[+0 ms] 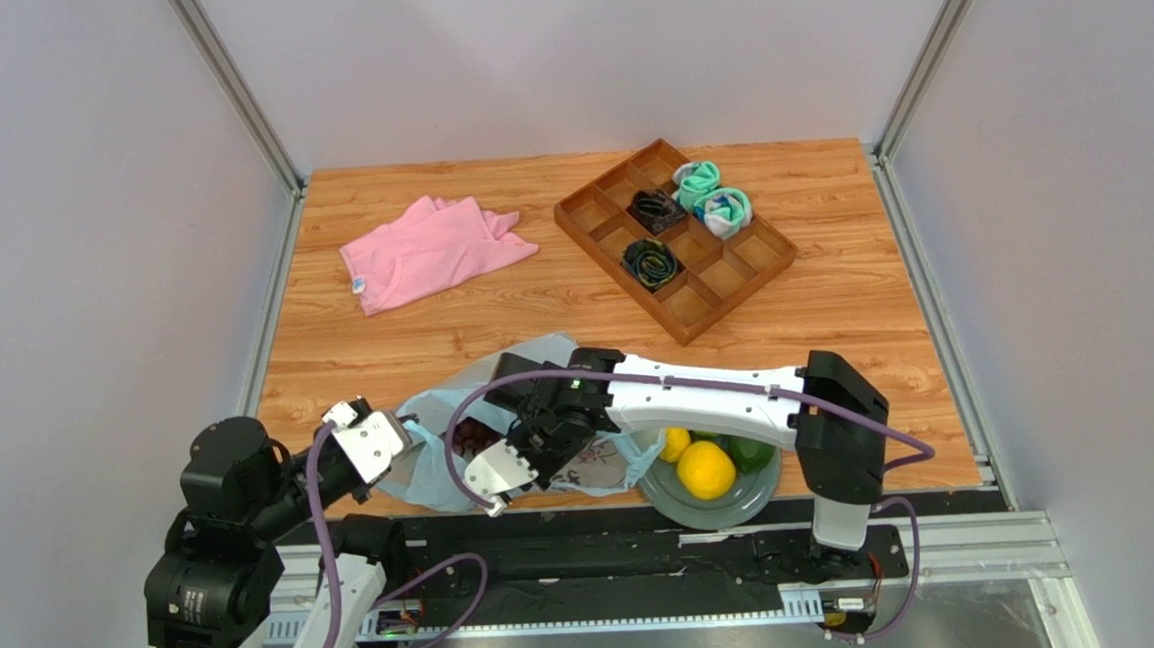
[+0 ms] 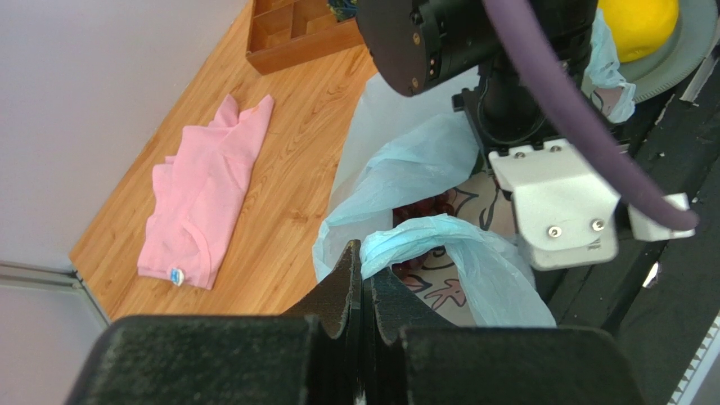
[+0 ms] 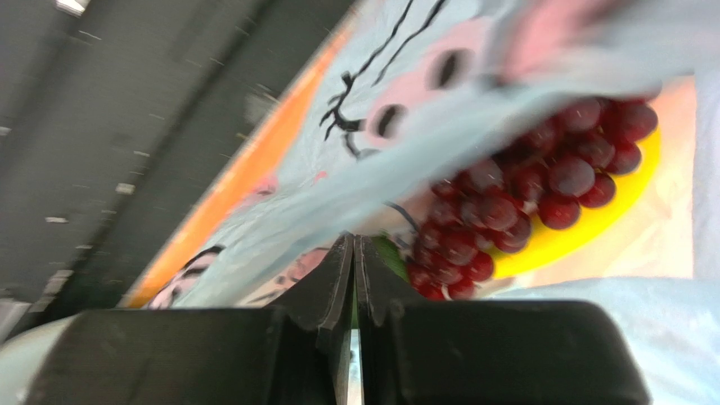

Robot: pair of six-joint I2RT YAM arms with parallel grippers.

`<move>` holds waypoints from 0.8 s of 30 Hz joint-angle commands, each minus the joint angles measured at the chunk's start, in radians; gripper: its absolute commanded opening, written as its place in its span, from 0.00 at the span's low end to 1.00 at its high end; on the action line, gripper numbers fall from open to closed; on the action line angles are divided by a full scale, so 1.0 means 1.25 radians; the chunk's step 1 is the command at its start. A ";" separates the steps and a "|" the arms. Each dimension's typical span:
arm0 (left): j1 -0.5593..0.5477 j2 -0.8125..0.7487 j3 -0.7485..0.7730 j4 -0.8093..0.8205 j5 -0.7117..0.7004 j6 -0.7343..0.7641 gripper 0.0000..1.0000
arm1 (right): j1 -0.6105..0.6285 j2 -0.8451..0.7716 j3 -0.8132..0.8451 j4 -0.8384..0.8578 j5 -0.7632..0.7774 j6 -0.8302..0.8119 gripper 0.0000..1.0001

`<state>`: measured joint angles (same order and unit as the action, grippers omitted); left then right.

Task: Take the fake fruits out of the plastic bag
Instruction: Take out the fake fruit from the plastic bag.

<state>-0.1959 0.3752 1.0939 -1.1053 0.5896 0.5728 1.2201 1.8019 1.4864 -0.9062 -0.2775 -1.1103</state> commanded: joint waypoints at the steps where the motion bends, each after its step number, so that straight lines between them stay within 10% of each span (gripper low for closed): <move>1: 0.008 0.012 0.027 -0.008 0.006 -0.013 0.00 | -0.013 0.022 0.006 0.065 0.120 -0.036 0.11; 10: 0.008 0.012 0.015 -0.008 0.016 -0.012 0.00 | -0.036 0.102 0.004 -0.053 0.206 -0.019 0.99; 24: 0.011 0.012 0.016 -0.018 0.032 -0.031 0.00 | -0.068 0.151 0.085 -0.069 0.233 0.021 0.95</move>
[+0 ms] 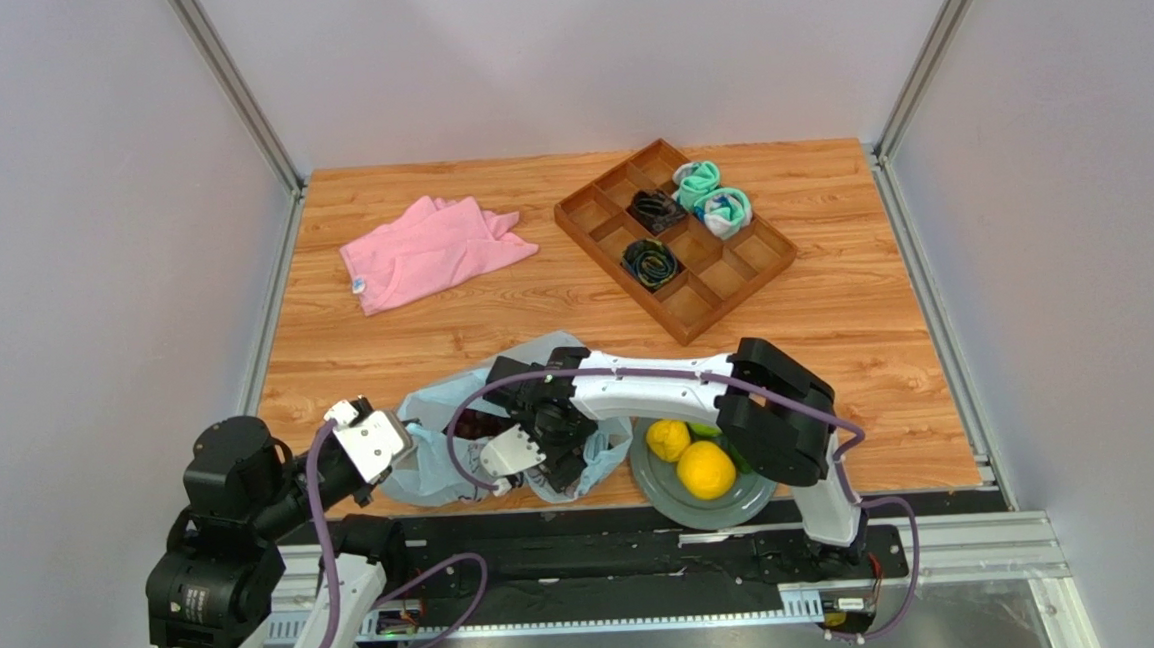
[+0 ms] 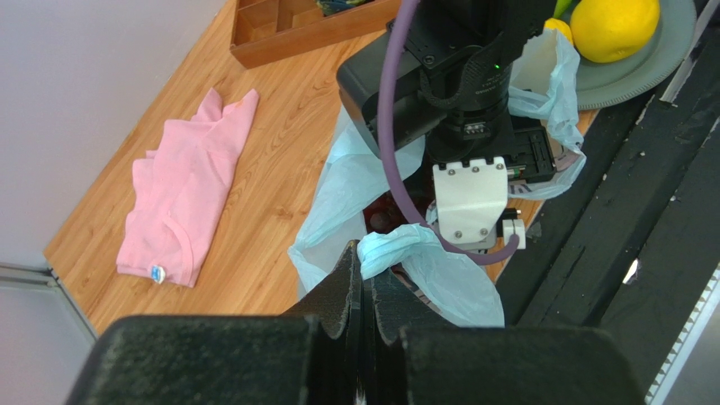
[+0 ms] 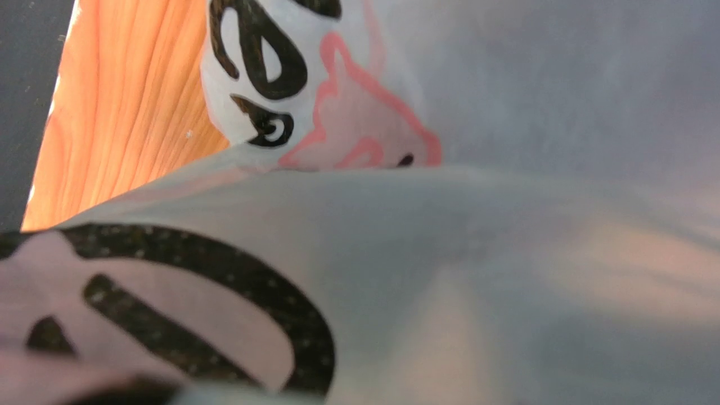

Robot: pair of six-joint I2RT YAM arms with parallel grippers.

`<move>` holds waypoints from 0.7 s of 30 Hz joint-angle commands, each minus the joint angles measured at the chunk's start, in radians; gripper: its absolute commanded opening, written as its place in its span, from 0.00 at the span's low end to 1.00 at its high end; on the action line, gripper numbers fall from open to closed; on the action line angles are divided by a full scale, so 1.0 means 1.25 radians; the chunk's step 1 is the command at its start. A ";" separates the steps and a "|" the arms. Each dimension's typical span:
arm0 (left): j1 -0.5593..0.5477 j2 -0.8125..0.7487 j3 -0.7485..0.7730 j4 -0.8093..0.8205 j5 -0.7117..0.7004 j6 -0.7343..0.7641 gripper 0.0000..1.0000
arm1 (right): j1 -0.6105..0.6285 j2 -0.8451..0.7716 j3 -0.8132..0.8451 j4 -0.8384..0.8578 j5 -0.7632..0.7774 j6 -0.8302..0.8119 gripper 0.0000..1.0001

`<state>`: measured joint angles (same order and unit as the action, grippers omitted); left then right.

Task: Take the fake fruits out of the plastic bag
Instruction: Take out the fake fruit from the plastic bag.

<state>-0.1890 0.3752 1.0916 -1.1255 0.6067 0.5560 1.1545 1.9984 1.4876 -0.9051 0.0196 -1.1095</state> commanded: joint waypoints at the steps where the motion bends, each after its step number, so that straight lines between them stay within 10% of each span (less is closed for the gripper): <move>1: 0.005 0.010 0.035 -0.014 0.019 -0.002 0.00 | -0.018 -0.020 0.096 -0.123 -0.053 0.019 0.95; 21: 0.005 -0.024 0.047 -0.030 0.052 0.007 0.00 | -0.096 0.055 0.229 -0.181 -0.151 0.053 0.82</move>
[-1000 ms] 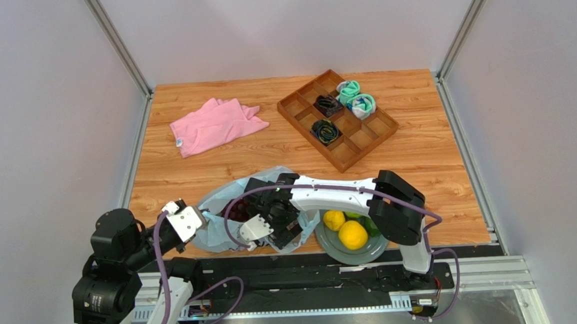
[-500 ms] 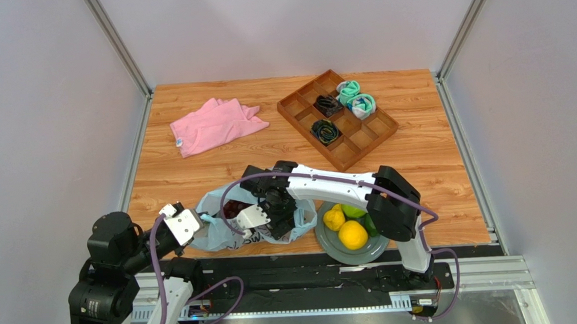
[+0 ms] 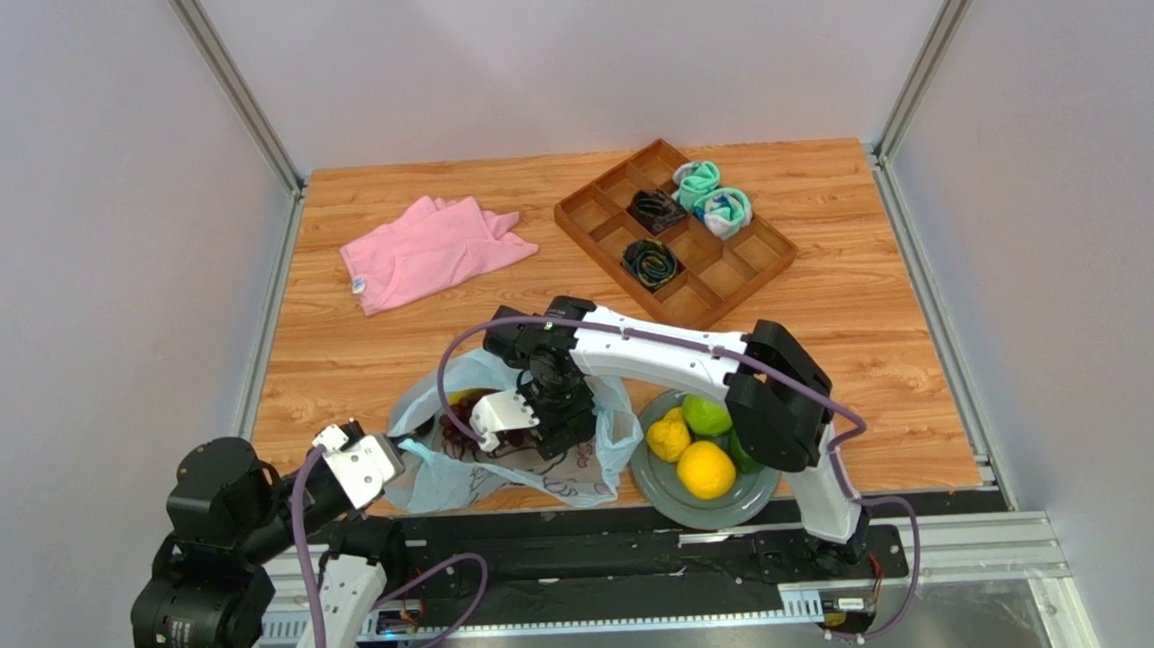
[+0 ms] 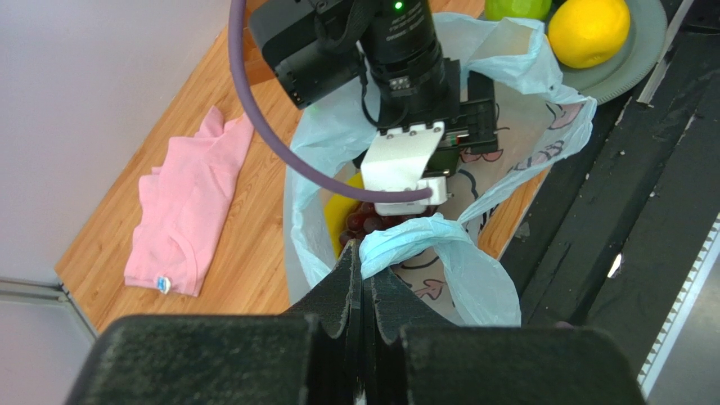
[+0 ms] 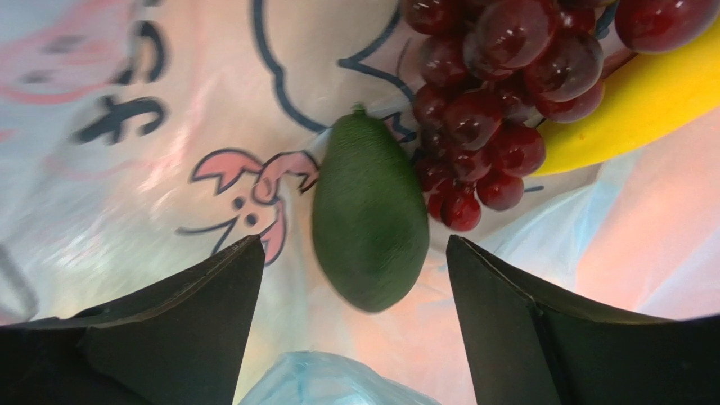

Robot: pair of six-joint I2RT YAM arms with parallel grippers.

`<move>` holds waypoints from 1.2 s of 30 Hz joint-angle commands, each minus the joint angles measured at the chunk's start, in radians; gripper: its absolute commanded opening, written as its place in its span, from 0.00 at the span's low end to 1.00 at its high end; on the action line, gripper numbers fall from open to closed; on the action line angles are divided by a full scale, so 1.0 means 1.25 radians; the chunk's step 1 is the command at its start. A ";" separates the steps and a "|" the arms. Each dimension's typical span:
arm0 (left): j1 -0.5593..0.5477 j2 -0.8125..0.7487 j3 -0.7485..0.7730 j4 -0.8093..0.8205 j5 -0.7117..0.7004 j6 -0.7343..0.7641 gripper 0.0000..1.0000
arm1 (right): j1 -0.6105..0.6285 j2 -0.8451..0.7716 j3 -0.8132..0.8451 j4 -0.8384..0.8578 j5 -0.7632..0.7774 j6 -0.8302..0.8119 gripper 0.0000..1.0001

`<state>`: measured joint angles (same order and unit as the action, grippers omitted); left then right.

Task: Take the fake fruits out of the plastic bag
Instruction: Take out the fake fruit from the plastic bag.

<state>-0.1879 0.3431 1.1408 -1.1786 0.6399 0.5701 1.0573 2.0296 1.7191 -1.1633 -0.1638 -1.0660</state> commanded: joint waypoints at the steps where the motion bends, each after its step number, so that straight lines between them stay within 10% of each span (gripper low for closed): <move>1: 0.004 0.002 0.007 0.015 0.027 -0.006 0.00 | -0.019 0.035 0.045 0.030 -0.003 0.017 0.82; 15: 0.004 0.000 -0.014 0.038 0.035 -0.024 0.00 | -0.019 -0.004 0.075 0.052 -0.077 0.132 0.45; 36: 0.004 0.031 -0.089 0.154 0.005 -0.111 0.00 | -0.053 -0.388 0.122 0.028 -0.291 0.465 0.41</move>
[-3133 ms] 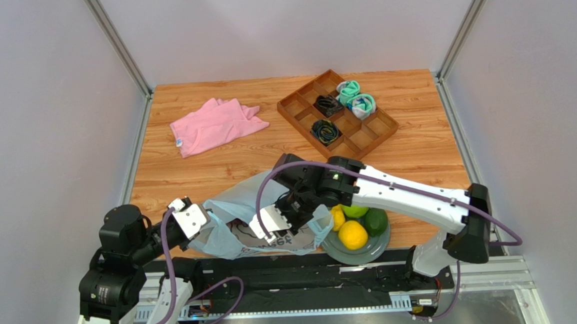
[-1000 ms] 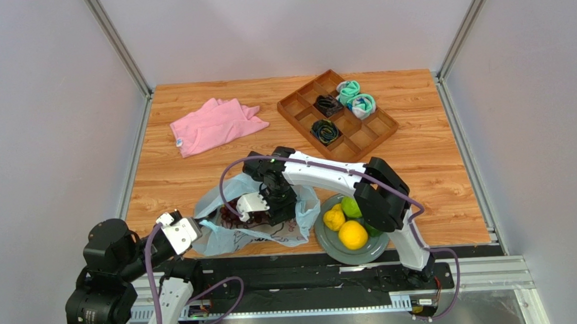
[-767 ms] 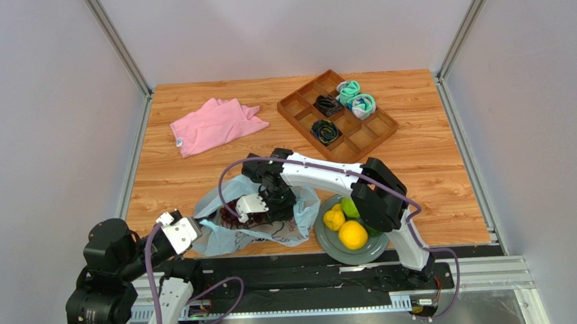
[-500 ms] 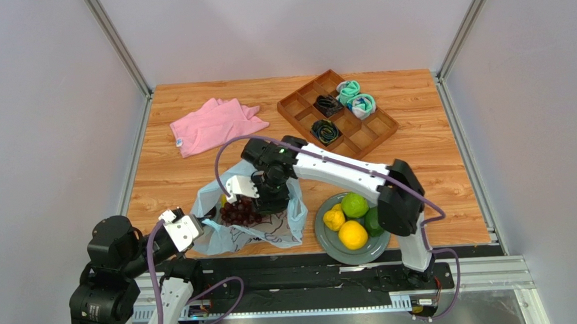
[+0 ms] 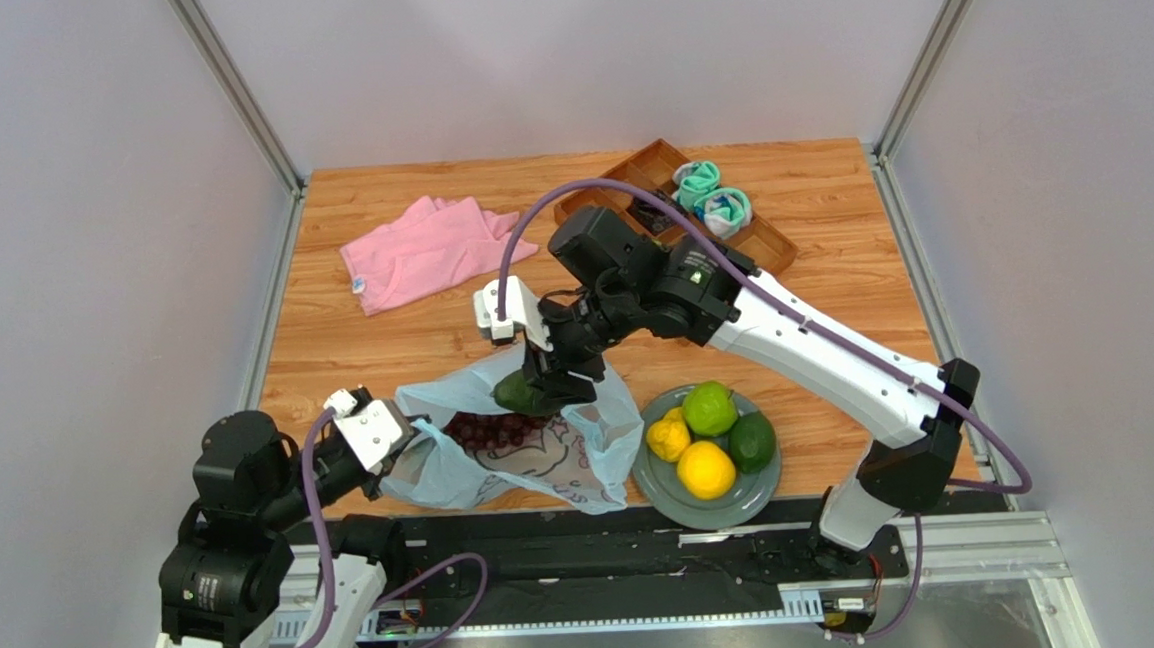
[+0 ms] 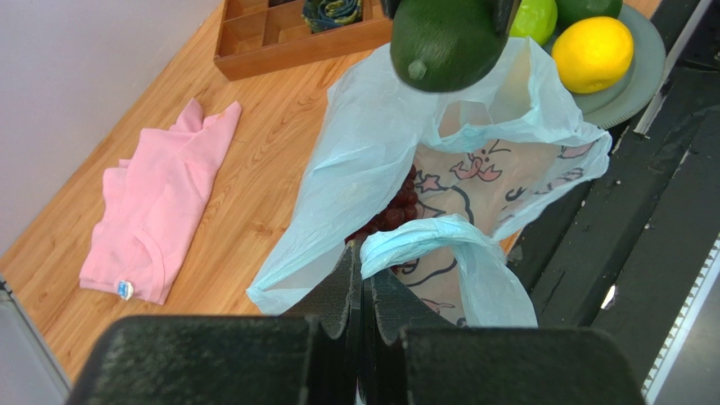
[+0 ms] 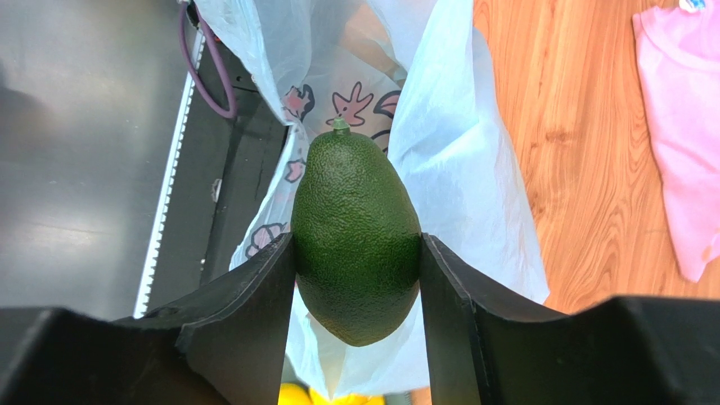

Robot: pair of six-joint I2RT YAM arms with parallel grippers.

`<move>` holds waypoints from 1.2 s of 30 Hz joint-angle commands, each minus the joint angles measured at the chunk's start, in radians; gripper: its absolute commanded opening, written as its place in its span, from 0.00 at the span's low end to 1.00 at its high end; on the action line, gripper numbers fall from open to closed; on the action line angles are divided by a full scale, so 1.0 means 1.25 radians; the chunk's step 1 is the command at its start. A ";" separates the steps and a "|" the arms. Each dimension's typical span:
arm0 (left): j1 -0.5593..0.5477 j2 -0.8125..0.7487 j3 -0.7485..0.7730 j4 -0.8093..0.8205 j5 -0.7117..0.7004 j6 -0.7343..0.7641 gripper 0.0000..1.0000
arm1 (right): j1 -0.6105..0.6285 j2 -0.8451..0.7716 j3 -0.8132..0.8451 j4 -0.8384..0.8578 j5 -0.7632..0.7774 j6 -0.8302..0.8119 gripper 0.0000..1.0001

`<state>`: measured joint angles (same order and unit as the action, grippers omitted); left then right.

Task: Take the fake fruits out of the plastic bag
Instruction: Take out the fake fruit from the plastic bag, then place the fake fruit on the plate.

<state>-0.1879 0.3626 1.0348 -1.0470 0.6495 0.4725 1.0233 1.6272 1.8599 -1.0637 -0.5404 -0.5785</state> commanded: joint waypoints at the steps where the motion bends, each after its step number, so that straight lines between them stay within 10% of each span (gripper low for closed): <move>1: 0.004 0.013 -0.006 0.048 -0.003 -0.033 0.00 | -0.043 -0.111 -0.011 -0.075 0.015 0.065 0.41; 10: 0.004 0.001 -0.045 0.088 -0.010 -0.055 0.00 | -0.061 -0.386 -0.474 -0.244 0.231 -0.168 0.40; 36: 0.004 0.003 -0.050 0.091 -0.031 -0.042 0.00 | -0.003 -0.727 -0.912 -0.064 0.285 -0.372 0.43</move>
<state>-0.1879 0.3637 0.9470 -0.9451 0.6170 0.4248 1.0065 0.7319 0.7300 -1.1835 -0.1570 -0.9527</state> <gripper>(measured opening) 0.008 0.535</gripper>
